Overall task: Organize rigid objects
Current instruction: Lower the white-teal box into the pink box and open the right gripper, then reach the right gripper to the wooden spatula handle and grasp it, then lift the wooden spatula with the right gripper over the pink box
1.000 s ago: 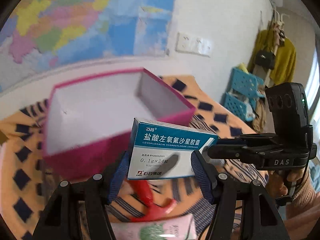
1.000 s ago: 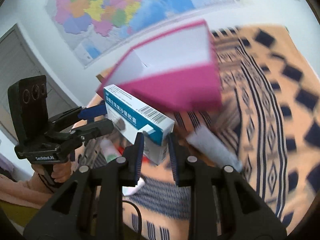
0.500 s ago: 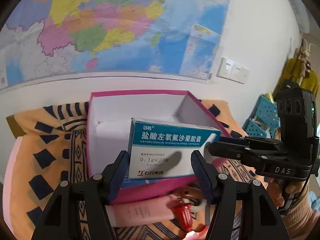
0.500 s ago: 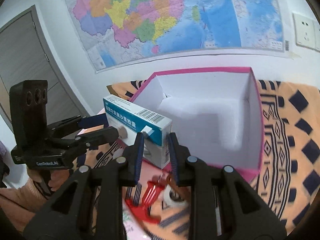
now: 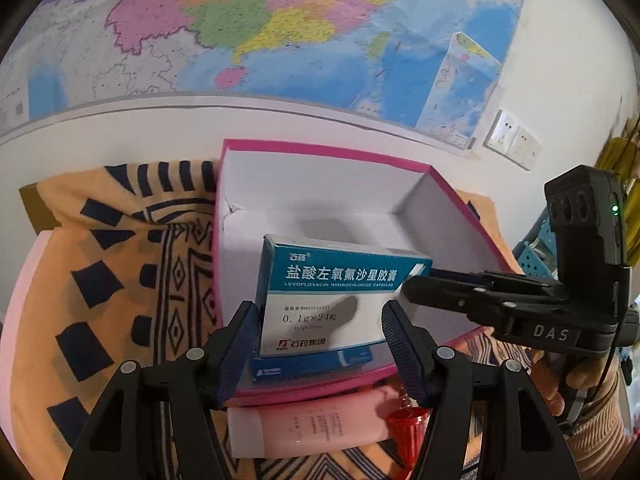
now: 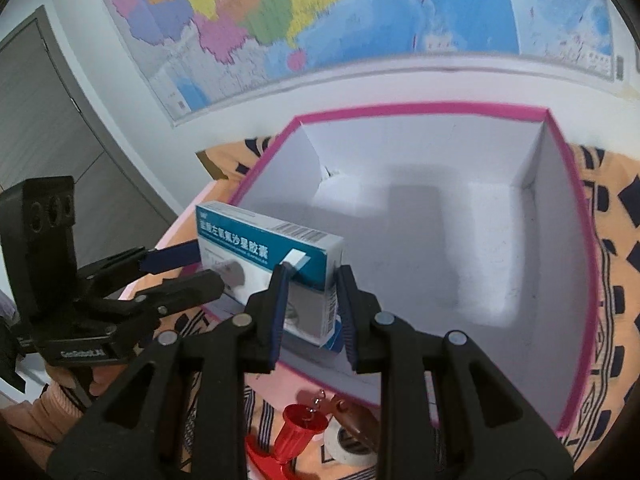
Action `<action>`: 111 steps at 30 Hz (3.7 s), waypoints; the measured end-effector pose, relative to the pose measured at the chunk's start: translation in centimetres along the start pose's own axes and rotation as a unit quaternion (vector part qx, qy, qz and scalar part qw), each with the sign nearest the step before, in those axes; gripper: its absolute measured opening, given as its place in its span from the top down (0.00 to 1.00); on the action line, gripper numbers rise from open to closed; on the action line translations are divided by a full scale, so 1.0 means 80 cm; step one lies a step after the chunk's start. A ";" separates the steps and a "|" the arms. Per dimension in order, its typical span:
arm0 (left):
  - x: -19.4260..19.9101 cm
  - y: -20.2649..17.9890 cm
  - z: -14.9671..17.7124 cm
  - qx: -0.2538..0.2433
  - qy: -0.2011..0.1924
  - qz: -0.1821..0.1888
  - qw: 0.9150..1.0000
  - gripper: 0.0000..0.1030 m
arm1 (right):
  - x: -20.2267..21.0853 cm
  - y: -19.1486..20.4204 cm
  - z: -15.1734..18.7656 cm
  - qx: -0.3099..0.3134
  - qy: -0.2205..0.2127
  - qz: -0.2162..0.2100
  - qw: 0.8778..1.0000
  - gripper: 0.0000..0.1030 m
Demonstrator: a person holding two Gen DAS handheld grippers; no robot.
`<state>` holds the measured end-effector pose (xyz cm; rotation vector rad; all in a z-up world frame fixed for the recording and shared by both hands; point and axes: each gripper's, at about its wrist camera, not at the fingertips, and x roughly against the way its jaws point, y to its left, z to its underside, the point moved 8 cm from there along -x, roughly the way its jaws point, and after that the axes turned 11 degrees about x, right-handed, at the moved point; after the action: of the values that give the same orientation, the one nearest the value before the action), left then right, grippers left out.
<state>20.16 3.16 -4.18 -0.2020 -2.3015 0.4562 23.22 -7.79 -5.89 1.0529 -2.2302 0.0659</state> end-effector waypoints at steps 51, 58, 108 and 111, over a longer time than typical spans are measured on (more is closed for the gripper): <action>-0.003 -0.092 0.180 -0.085 0.082 0.087 0.989 0.35 | 0.005 -0.010 0.160 0.100 0.086 0.080 0.988 0.66; -0.003 -0.093 0.180 -0.084 0.080 0.085 0.990 0.35 | -0.007 -0.014 0.158 0.118 0.095 0.094 0.984 0.70; 0.015 -0.208 0.058 -0.200 -0.026 0.125 0.971 0.85 | 0.166 0.001 0.030 -0.010 -0.169 -0.001 0.986 0.81; 0.015 -0.210 0.038 -0.208 -0.037 0.107 0.971 0.85 | 0.170 -0.003 0.008 -0.018 -0.185 -0.003 0.983 0.81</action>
<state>17.05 -12.84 1.10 -0.6550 -2.4385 0.0797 16.87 -17.26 1.53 1.1253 -2.5463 -0.1878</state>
